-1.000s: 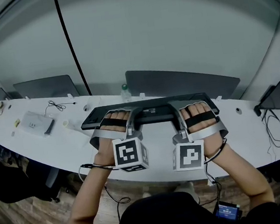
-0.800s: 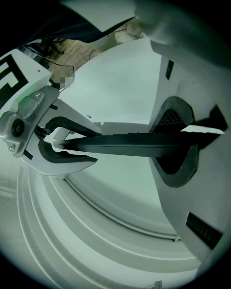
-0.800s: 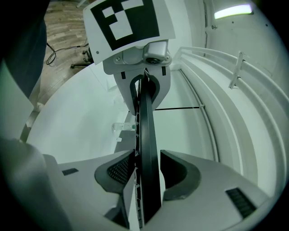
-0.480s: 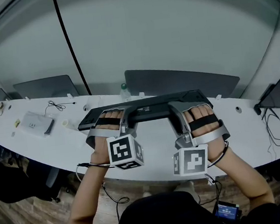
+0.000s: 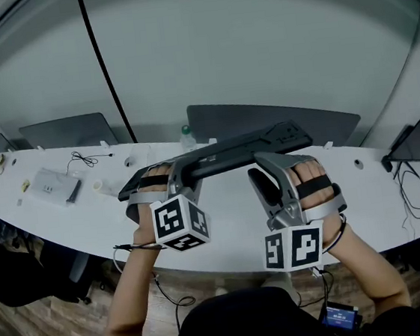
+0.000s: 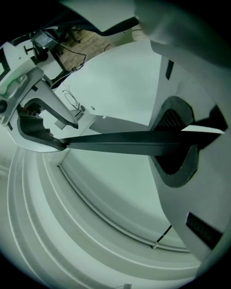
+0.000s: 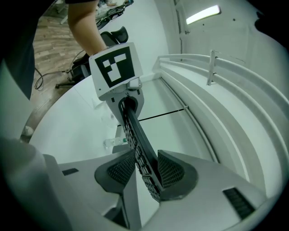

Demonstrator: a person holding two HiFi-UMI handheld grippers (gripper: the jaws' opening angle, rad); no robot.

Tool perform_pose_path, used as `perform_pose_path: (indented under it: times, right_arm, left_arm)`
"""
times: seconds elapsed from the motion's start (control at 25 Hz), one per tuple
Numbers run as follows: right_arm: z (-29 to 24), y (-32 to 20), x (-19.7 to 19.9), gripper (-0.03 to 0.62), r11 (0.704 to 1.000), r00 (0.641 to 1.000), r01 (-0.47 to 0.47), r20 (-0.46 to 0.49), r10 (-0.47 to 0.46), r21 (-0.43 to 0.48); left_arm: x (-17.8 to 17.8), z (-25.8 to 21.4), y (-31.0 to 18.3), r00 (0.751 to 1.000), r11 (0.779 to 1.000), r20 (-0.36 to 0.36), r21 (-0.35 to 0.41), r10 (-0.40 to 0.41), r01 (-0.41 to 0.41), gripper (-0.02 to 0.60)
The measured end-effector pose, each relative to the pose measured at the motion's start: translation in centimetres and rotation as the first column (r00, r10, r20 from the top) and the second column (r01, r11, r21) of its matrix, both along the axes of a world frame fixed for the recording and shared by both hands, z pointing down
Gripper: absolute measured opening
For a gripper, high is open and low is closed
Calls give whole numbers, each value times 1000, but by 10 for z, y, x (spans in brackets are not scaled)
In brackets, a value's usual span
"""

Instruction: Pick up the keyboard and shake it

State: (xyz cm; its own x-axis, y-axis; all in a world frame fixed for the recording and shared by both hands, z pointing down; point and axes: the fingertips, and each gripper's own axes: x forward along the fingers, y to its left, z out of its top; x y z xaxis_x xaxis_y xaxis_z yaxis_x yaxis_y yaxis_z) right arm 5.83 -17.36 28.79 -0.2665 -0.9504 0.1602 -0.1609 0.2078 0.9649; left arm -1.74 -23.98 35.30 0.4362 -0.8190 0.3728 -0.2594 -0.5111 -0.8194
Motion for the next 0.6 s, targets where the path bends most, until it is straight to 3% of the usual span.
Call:
perform_pose_path:
  times: [0.12,0.24,0.6]
  right_arm:
    - [-11,1,-5,163,1000,996,25,81,-26,17]
    - [-17,0,-5,163,999,996,27,87,-31,40]
    - [-1,-20,-1,162,999,990,16,138,-10,-41]
  left_arm:
    - [-4,-3,-3,998,1000,-56,-24,-1,0,78]
    - [-9,-7,-8,993,999,-115,-50,-19,13,79]
    - [-18,-18,-16,970,995,-239,-94,-43,21,79]
